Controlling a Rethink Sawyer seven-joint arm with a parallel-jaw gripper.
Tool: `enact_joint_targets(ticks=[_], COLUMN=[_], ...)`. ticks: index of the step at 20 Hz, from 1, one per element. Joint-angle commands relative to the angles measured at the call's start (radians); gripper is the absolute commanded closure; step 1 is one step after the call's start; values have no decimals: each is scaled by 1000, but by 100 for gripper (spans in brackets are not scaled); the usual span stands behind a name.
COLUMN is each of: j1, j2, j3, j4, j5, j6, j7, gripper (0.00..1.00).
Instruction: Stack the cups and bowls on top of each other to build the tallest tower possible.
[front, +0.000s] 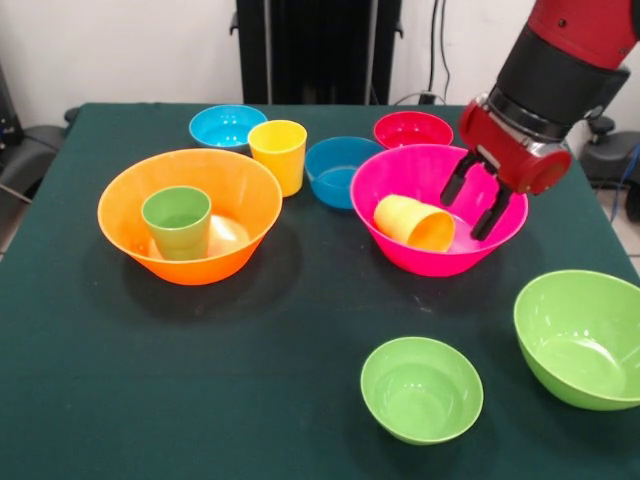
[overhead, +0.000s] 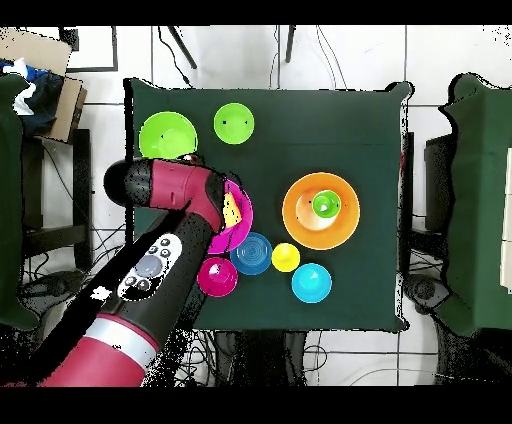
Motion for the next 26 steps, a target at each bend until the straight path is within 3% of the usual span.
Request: enact_joint_targets(ticks=[1,8,19,26], j1=[-26,-7,70,124], j2=[95,138,124,116], j3=[106,107,81,91], j4=[28,31,81,159], j5=[-14,0,17,27], j6=[-113,-189,-156,-209], j7=[136,157,195,213], gripper=[0,0,0,0])
